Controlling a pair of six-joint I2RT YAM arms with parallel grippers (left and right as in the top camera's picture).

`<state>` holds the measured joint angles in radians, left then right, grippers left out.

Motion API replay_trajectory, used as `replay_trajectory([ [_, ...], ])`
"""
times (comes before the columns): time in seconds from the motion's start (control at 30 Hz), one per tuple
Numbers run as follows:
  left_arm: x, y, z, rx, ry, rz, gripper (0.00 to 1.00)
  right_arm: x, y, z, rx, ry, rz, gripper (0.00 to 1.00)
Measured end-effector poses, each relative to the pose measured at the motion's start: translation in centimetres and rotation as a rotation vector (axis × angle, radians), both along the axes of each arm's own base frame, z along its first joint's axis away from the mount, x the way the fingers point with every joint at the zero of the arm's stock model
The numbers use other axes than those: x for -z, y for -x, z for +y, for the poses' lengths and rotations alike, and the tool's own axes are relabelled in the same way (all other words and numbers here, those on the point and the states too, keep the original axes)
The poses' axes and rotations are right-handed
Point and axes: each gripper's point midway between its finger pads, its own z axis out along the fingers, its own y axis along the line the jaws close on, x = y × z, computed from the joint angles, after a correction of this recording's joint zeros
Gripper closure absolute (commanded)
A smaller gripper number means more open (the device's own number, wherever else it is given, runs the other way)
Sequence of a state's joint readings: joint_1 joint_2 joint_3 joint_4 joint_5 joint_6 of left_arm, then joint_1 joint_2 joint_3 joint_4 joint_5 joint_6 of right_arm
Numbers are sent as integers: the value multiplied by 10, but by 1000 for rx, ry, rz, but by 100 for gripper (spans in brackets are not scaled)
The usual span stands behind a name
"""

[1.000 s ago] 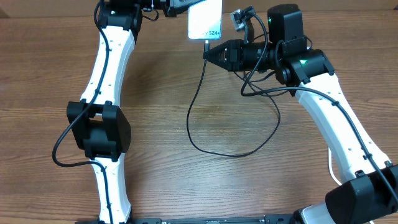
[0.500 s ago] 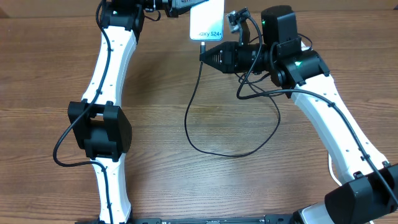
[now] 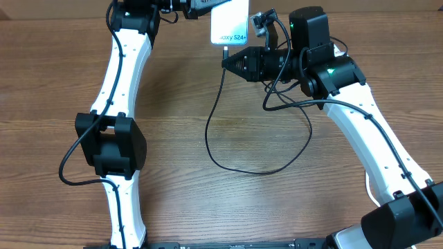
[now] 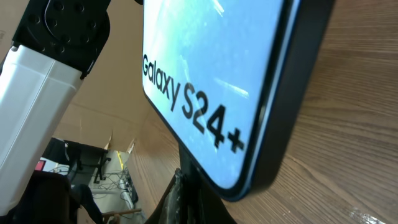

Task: Plug charger to phone and switch on socket
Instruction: 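Align the USB-C plug under the phone held by the left gripper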

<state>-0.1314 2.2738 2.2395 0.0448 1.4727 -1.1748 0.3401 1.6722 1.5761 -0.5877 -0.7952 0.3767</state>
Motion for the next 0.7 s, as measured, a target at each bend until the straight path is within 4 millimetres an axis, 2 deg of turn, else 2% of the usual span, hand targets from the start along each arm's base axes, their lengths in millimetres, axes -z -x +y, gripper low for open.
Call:
replay_trajectory([
  [0.7, 0, -1, 0, -4, 0, -7, 96, 1, 1, -4, -2, -5, 18, 96],
])
